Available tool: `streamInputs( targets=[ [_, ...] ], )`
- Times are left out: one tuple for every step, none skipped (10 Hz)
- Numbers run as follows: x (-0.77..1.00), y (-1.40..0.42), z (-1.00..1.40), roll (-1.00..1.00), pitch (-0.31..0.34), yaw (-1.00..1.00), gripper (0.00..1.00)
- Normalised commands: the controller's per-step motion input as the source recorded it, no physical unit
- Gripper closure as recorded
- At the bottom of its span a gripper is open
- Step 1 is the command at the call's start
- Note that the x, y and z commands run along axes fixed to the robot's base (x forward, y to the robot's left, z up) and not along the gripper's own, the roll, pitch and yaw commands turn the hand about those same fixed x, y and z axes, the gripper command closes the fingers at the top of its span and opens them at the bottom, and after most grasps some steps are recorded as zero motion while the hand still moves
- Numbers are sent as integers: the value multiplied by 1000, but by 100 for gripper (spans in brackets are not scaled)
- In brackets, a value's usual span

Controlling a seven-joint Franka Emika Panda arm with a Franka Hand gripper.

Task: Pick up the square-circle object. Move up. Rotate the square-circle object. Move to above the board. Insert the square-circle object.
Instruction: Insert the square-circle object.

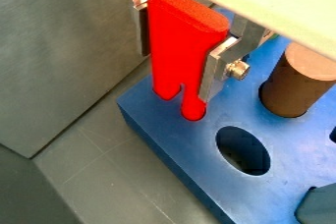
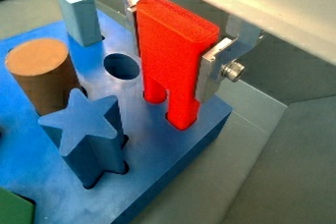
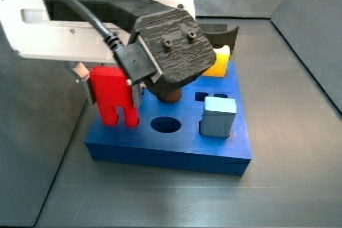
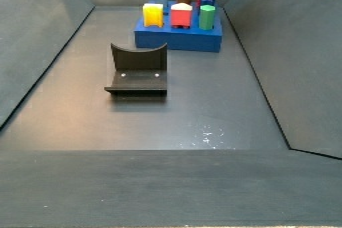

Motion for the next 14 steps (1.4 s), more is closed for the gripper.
streamInputs(
  targets=[
    [531,271,-754,44,-124,231,100],
    [329,251,-537,0,-113,123,100],
    [0,0,-146,0,-97,0,100],
    [-57,-9,-103,60,-73,0,100],
    [-169,-174,-523,266,-271,0,100],
    [-171,-174,-534,260,-276,0,100],
    [-126,-91,-520,276,-261,23,100],
    [0,0,-543,266,-206,109,100],
    [569,229,-709,179,-60,186,100],
    [606,403,-449,30,0,100,100],
    [237,226,-463,63,-47,20,100],
    [0,0,-611,243,-191,60,100],
    [-6,0,-591,264,-203,100,100],
    [0,-6,-600,243,-213,89,100]
  ],
)
